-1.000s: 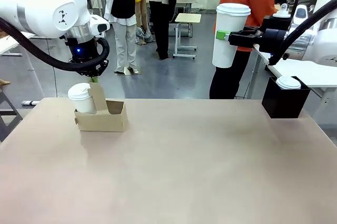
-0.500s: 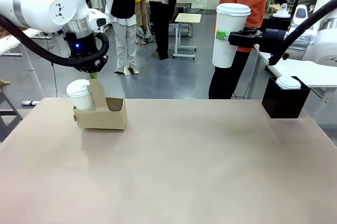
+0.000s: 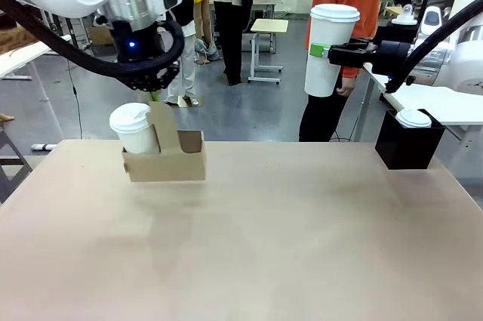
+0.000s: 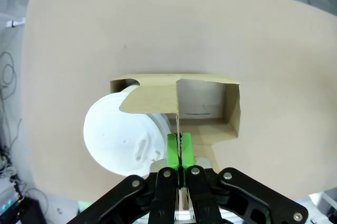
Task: Pour a drink into a cup and package it in a carrier.
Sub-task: Position the Cup Carrier in the center of the table.
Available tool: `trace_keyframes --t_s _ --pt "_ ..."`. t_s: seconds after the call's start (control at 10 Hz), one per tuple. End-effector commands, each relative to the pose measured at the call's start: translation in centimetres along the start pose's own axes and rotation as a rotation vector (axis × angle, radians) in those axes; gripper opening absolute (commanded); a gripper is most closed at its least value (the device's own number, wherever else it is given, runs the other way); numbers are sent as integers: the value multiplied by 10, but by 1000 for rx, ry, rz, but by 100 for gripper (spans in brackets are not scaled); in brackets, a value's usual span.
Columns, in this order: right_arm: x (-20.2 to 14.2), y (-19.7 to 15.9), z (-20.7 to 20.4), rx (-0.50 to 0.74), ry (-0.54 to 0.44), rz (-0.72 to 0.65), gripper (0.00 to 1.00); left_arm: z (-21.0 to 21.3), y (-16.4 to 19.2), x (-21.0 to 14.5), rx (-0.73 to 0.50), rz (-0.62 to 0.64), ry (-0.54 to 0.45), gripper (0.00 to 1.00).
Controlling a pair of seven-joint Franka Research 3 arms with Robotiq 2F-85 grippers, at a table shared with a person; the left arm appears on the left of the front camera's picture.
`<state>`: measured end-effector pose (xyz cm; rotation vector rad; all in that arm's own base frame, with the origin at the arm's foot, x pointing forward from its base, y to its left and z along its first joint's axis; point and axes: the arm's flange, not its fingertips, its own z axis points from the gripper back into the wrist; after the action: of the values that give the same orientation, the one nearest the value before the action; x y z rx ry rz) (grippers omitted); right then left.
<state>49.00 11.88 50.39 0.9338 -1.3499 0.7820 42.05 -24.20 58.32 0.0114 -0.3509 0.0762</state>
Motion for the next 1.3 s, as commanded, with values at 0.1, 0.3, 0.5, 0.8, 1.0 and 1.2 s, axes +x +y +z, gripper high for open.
trace_keyframes --t_s 0.1,0.3,0.5,0.8,1.0,1.2 --pt "5 1 -3 -12 4 11 82 -4 -50 -57 -31 32 -19 2" --pt "5 1 -3 -12 4 11 82 -16 -93 -89 -31 18 -27 2" --pt "5 1 -3 -12 4 11 82 -26 -125 -112 -17 0 -28 2" --pt "5 1 -3 -12 4 11 82 -41 -158 -131 2 -30 -14 2" --pt "5 1 -3 -12 4 11 82 -46 -164 -134 40 -28 12 2" --pt "5 1 -3 -12 4 11 82 -44 -154 -139 -12 -59 17 2"
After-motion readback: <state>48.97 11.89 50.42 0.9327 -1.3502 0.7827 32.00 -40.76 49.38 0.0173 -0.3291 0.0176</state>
